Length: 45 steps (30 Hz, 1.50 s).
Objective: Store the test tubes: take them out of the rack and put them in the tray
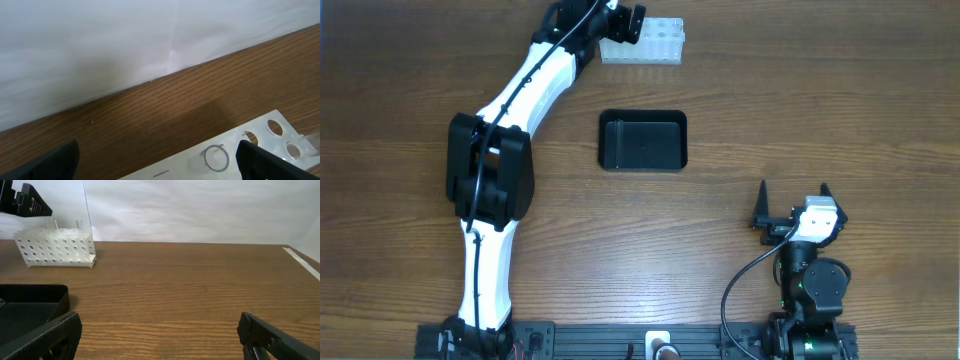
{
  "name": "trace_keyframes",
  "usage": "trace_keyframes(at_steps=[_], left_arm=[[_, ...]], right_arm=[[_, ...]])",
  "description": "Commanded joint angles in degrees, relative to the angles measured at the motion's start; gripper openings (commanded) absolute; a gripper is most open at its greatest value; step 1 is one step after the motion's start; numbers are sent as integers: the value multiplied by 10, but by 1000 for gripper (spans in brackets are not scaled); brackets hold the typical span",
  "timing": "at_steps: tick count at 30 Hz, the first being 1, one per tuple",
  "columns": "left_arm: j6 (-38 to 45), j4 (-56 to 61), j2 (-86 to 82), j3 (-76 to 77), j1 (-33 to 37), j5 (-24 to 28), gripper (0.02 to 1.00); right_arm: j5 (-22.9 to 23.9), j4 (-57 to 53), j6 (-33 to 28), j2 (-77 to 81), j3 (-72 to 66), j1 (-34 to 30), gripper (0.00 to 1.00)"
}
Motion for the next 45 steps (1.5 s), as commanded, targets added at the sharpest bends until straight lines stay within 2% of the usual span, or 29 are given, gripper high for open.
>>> trace_keyframes(at_steps=[1, 22, 30, 32, 45], left_arm=[[9, 12, 19, -1, 5, 6, 998], [8, 56, 48, -1, 4, 23, 993], [8, 59, 48, -1, 4, 29, 746], [8, 59, 48, -1, 4, 32, 711], [8, 59, 48, -1, 4, 69, 676]], right_arm=[[-2, -2, -2, -5, -3, -4, 991], [-2, -2, -2, -5, -3, -4, 991], [-2, -2, -2, -5, -3, -4, 993], [-2, -2, -2, -5, -3, -4, 991], [-2, -2, -2, -5, -3, -4, 991]])
